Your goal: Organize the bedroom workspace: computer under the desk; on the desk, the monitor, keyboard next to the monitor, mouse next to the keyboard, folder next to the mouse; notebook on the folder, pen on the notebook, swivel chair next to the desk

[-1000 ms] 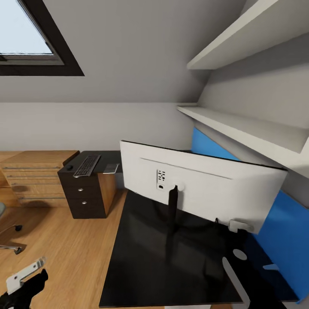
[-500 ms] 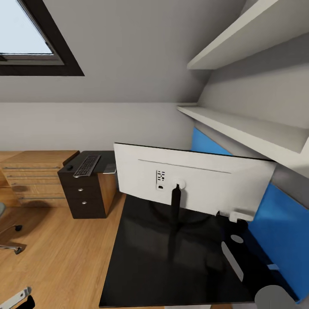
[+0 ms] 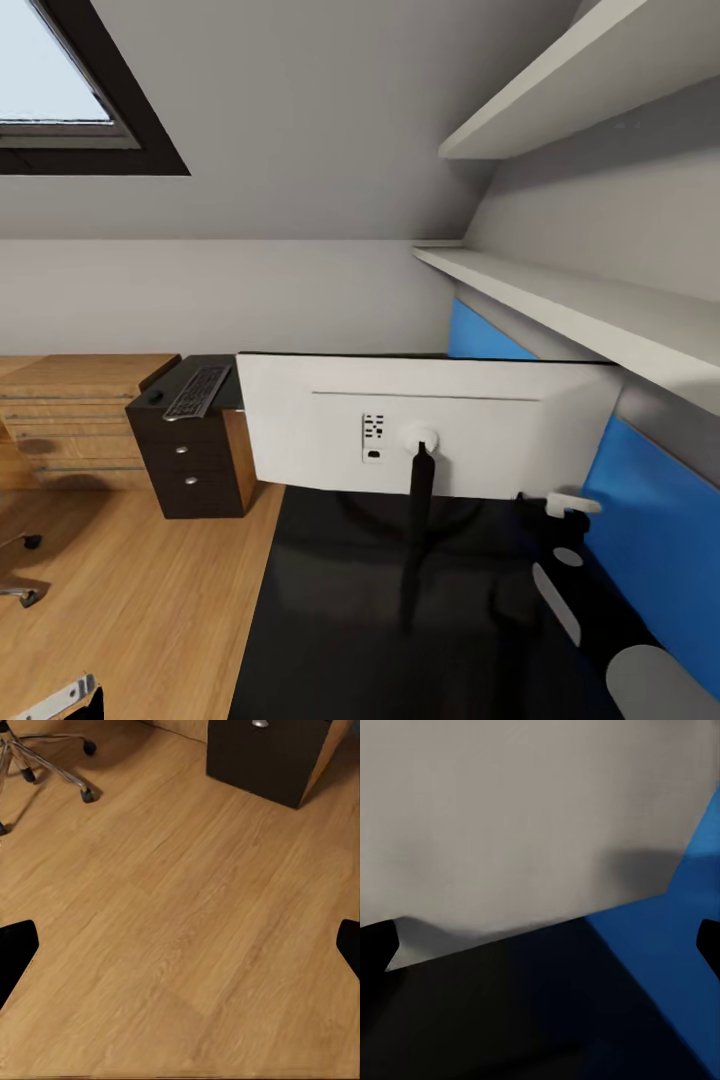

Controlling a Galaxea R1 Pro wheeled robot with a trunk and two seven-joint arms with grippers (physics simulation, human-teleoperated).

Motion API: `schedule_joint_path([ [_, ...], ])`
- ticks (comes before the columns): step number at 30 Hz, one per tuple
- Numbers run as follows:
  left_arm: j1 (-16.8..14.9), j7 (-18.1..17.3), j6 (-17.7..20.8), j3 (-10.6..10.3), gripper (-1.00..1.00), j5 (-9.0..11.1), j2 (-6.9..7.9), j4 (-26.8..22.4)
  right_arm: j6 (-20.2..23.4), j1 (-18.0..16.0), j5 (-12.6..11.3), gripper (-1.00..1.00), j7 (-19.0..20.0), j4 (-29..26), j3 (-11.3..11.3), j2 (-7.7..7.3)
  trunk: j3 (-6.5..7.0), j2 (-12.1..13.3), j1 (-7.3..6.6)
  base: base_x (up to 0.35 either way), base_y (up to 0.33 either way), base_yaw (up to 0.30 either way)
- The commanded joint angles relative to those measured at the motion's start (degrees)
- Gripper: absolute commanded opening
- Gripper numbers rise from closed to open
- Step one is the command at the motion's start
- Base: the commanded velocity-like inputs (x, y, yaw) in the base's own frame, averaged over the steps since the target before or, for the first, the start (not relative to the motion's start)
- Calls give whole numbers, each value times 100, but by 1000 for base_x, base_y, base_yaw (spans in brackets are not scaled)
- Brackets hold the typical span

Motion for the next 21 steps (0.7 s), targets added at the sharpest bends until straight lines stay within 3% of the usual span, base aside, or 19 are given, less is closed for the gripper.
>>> schedule_joint_path([
  [1, 1, 1, 30, -4, 100, -185, -4, 77, -35, -7, -56, 100, -41, -5, 50, 15, -5, -4, 1, 30, 0, 0],
  [4, 1, -24, 20, -8, 100, -526, -16, 195, -40, -7, -50, 100, -40, 1, 49, 138, -5, -4, 1, 16, 0, 0],
  [5, 1, -33, -7, -10, 100, -642, -21, 250, -57, -8, -31, 100, -44, 5, 55, 298, -5, -4, 1, 3, 0, 0],
  [9, 1, -36, -207, -15, 100, -700, -17, 343, -66, -3, -7, 100, -43, 5, 64, 456, -5, -4, 1, 1, 31, 0],
  [21, 1, -37, -277, -19, 100, -710, -5, 575, -64, -3, -3, 100, -39, 22, 64, 483, -5, -4, 1, -1, 172, 0],
])
